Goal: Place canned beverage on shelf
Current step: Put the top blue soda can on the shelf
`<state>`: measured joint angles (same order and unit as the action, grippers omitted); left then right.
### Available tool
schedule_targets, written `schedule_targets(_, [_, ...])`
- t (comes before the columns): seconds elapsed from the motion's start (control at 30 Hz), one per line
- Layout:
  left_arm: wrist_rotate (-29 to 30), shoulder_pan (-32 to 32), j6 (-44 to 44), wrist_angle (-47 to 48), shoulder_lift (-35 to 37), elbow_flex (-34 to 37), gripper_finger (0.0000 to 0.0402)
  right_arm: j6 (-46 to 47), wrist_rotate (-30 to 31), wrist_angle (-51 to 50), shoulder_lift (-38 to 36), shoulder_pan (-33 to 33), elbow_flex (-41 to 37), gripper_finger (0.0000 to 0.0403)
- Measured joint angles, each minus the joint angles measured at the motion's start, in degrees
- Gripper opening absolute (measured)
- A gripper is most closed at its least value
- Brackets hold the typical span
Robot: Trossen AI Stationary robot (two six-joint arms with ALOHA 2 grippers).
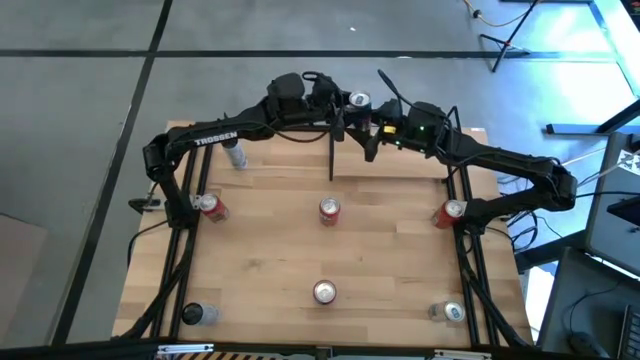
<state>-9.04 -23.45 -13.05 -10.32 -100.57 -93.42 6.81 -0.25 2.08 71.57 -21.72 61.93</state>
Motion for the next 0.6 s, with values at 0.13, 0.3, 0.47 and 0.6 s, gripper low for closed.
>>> schedule_targets(0.13, [-6.49, -2.05, 0.59, -0.17, 0.07, 0.02, 0.0198, -2.71, 0.48, -4.07, -3.95, -0.63, 0.0, 0.0329])
schedule_targets(0.3, [-10.03, -4.98, 3.74, 2.17, -1.1, 0.0, 0.0208, -4.55, -0.41, -10.76, -9.91, -4.12, 0.09, 0.0336])
schedule_targets(0.47, [-14.48, -7.41, 4.73, 0.07, -3.38, -0.02, 0.0208, -5.61, -0.86, -16.11, -12.13, -8.21, 0.08, 0.0331])
schedule_targets(0.6, [-21.68, -6.99, 4.71, -0.63, -4.29, -0.03, 0.0208, -3.86, -6.27, -21.41, -11.62, -10.52, -0.02, 0.0331])
